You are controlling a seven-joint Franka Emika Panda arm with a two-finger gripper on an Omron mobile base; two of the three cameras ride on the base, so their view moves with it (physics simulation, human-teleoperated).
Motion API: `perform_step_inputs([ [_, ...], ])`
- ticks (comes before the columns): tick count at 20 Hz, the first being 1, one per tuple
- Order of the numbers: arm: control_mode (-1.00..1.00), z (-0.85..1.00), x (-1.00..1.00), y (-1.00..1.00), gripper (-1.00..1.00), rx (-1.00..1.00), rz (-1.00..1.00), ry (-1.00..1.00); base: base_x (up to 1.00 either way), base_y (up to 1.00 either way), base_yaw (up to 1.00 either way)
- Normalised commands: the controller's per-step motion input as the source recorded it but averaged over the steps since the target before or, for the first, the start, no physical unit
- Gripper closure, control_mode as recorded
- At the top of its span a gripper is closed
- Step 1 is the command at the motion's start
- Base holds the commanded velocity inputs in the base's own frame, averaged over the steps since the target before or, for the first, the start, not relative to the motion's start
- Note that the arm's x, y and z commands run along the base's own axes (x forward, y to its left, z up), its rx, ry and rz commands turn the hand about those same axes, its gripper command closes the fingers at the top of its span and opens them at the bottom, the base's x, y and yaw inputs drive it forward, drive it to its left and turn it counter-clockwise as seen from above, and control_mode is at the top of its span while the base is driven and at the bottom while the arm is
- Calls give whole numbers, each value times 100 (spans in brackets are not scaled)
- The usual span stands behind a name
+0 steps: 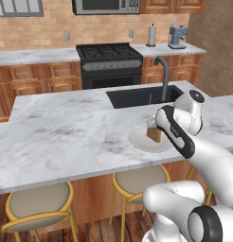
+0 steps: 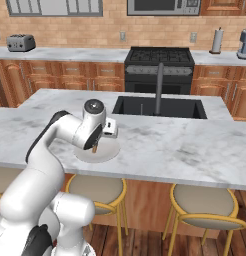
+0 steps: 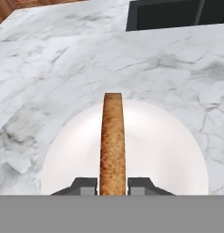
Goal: Start the toaster. Once the lever pops up, take the bread to the plate on the dining counter.
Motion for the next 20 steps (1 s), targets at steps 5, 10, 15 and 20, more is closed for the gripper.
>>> perform_step_inputs([
  [5, -100, 0, 0, 4, 100, 0, 0, -1, 0, 0, 0],
  [10, -100, -6, 0, 0, 100, -1, 0, -7, 0, 0, 0],
  [15, -100, -10, 0, 0, 100, -2, 0, -8, 0, 0, 0],
  [20, -100, -3, 0, 0, 100, 0, -2, 0, 0, 0, 0],
])
